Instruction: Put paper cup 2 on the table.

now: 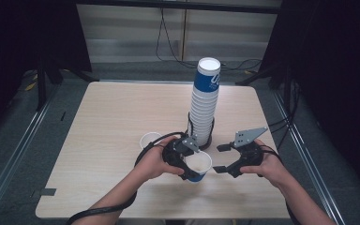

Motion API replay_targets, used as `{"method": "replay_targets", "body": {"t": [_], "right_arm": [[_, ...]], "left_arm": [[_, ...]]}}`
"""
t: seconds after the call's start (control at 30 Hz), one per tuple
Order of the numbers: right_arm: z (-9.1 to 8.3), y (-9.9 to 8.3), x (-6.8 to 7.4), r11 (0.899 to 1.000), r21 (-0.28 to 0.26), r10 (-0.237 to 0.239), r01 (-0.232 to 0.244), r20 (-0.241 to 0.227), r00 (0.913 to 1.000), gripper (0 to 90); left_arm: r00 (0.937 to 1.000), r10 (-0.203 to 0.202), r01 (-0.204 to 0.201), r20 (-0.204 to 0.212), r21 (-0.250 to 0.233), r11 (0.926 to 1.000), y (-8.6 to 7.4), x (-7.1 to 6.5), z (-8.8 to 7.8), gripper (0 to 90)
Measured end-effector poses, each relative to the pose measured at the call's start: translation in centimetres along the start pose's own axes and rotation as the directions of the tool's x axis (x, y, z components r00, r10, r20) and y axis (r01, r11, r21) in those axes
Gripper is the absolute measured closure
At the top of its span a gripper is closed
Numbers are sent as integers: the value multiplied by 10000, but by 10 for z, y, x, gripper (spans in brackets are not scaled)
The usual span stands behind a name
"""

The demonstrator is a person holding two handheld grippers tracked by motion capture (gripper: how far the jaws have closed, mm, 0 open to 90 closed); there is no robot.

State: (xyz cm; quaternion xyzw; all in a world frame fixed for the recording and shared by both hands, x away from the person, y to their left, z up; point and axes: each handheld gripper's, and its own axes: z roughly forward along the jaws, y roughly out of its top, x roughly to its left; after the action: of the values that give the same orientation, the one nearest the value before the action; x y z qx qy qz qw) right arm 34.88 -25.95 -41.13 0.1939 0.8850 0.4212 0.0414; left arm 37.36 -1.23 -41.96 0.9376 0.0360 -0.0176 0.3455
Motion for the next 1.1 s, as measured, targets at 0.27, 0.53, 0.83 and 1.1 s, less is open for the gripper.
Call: {"method": "replay_targets", "body": {"t": [0.27,0.53,0.83,1.1], "right_arm": [[1,-2,-1,10000,57,3,-3,44,10000,187],[0,-10,1,9999,139,42,-43,49,10000,182],[-1,-16,2,9999,86,122,-124,141,9998,180],[-4,-25,0,9994,14,332,-332,304,9990,178]], "left_arm": [[9998,154,-153,-96,86,9998,-5,-4,5,199],[9999,-83,86,-88,363,9993,-13,-12,13,194],[9975,-701,700,76,139,9975,-31,-15,5,178],[9940,-1087,1086,147,84,9941,-48,-17,-2,168]]}}
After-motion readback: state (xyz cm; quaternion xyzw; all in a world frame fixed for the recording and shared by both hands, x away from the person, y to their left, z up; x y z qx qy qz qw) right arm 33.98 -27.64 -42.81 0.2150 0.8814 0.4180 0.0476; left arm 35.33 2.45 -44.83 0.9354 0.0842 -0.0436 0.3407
